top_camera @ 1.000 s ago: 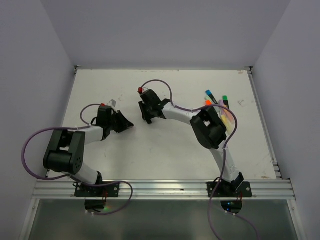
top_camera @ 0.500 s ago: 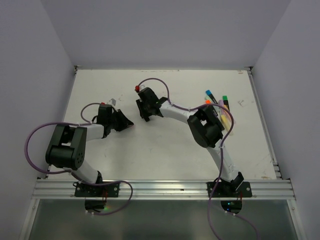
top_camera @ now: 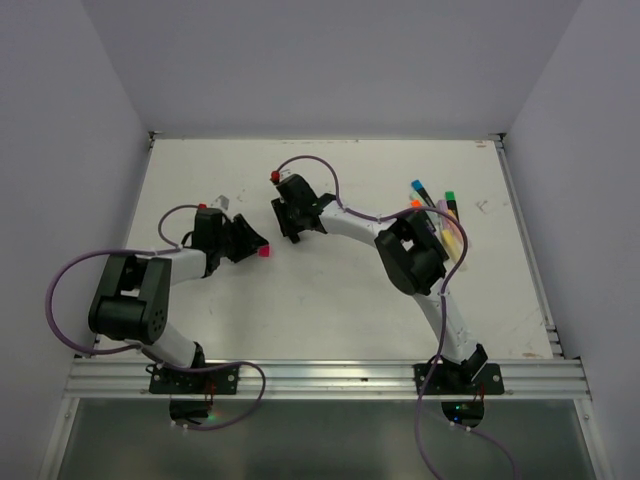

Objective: Open the pen caps

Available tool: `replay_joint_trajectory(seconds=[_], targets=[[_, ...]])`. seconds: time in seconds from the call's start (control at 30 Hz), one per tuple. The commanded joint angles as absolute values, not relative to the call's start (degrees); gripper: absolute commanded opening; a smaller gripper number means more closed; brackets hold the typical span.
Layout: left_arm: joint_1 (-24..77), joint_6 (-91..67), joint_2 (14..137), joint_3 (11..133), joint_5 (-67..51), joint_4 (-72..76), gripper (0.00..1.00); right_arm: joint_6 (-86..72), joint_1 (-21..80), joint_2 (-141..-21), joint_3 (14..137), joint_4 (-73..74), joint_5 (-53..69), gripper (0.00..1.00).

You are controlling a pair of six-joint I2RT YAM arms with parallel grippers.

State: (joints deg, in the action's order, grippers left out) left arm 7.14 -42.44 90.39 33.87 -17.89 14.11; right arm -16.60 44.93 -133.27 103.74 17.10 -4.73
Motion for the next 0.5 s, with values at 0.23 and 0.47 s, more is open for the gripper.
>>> replay_joint_trajectory(seconds=[0.23,0.47], targets=[[6.6,-41.7,82.8,31.2,-11.6,9.1,0.56,-17.5,44.4,-130.6,101.2,17.8,-4.3,0.47],[6.6,-42.5,70.4,28.3,-7.7,7.7,0.59,-16.8,44.4,-121.8,95.2,15.2,-7.7,0.61]])
